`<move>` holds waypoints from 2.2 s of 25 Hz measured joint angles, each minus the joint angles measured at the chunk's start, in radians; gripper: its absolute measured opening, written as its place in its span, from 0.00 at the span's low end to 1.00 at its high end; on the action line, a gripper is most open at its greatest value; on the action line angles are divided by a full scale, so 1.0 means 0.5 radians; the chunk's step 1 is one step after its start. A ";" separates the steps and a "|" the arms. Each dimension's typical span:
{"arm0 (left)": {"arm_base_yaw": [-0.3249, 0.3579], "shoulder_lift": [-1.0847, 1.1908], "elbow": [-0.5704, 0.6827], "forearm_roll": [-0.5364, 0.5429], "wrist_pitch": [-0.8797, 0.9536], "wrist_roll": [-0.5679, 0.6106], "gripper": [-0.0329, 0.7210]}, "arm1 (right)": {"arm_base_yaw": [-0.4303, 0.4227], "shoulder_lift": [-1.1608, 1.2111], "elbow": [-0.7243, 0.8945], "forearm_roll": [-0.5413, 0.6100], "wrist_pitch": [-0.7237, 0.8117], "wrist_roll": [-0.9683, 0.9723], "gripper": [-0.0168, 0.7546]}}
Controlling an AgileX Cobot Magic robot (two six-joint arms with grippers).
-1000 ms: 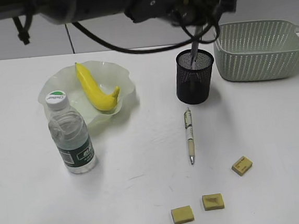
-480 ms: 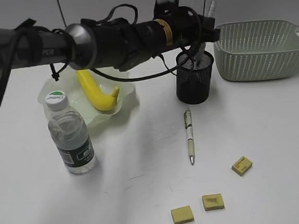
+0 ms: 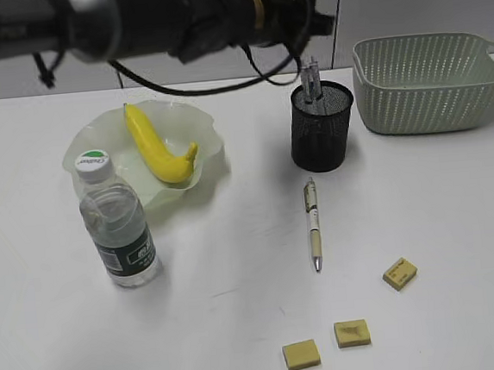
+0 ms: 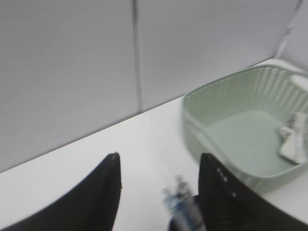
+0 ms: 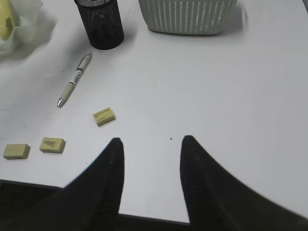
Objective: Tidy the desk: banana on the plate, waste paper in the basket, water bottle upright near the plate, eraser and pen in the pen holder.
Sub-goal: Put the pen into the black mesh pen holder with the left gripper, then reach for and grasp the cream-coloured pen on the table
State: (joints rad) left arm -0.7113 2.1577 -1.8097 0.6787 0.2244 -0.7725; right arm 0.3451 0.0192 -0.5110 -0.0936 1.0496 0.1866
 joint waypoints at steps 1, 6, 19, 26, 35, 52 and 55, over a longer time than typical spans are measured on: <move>-0.005 -0.074 0.000 -0.057 0.230 0.123 0.51 | 0.000 0.000 0.000 0.000 0.000 0.000 0.44; -0.001 -0.585 0.232 -0.472 0.817 0.789 0.39 | 0.000 0.000 0.000 0.000 0.000 0.000 0.44; -0.005 -3.121 2.109 -0.946 1.540 0.901 0.77 | 0.000 0.000 0.000 0.000 -0.002 -0.002 0.44; -0.005 -3.948 2.488 -0.975 1.696 0.902 0.72 | 0.000 0.010 -0.020 0.015 -0.055 -0.048 0.44; -0.005 -4.244 2.539 -0.977 1.698 1.015 0.66 | 0.000 0.953 -0.083 0.280 -0.755 -0.299 0.44; 0.430 -4.326 2.540 -0.989 1.689 1.021 0.62 | 0.388 3.960 -1.779 0.232 -0.499 0.224 0.47; 0.693 -4.326 2.540 -0.989 1.689 1.021 0.62 | 0.390 4.187 -2.027 0.208 -0.336 0.309 0.51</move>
State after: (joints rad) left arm -0.3647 -0.0052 -0.5395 0.1842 1.0688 -0.2618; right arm 0.5401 2.1125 -1.5244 0.0106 0.8814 0.3413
